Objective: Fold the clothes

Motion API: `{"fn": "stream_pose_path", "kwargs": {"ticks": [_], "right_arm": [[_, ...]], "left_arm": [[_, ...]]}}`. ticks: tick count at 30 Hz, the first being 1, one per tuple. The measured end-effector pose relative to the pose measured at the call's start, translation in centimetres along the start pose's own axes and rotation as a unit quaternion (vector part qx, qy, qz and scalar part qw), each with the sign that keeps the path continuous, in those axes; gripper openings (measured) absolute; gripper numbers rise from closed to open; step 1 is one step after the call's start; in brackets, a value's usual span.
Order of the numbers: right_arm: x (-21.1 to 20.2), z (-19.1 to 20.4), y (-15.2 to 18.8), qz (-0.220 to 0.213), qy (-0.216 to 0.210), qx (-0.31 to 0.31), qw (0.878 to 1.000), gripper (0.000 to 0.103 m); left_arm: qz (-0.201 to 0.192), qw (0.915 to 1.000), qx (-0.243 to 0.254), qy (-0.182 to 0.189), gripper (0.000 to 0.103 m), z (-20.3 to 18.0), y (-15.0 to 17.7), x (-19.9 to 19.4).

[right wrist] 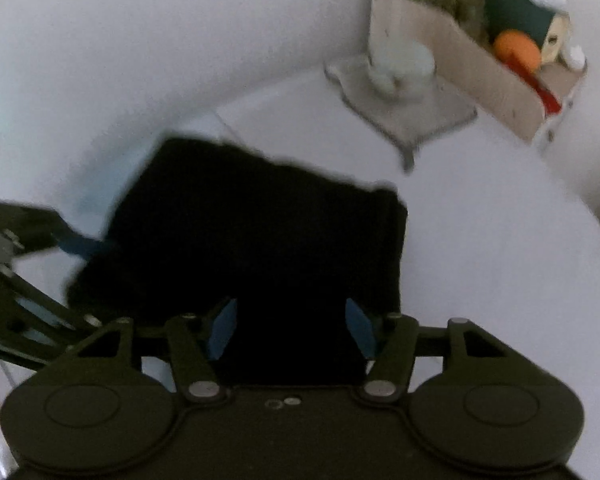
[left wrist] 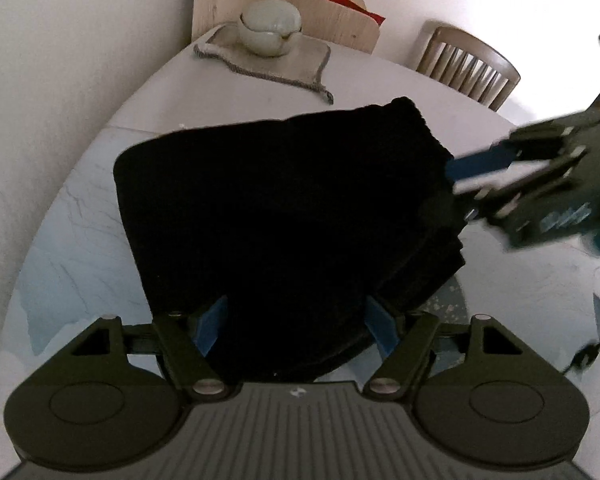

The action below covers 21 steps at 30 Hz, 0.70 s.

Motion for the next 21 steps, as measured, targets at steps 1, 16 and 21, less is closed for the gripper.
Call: {"fn": "stream_pose_path", "kwargs": {"ticks": [1, 16, 21], "right_arm": [[0.4, -0.3, 0.6, 0.012, 0.008, 0.009, 1.000, 0.103], [-7.3, -1.0, 0.7, -0.060, 0.007, 0.054, 0.997, 0.103], [-10.5, -0.3, 2.3, -0.081, 0.019, 0.033, 0.996, 0.103]], "left_arm": [[0.000, 1.0000, 0.000, -0.003, 0.075, 0.0, 0.1, 0.1], [-0.036, 0.9973, -0.039, -0.050, 0.081, -2.1, -1.7, -4.9], [-0.058, 0.9941, -0.021, -0.089, 0.081, -3.6, -2.0, -6.6]]}}
Point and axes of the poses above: each gripper's, at about its wrist camera, not at the fingertips, and x roughly the way its jaws point, z to its left, y to its underside, the point moved 9 cm from there along x, roughly the way its jaws point, and after that the axes turned 14 degrees about -z, right-handed, at the moved point
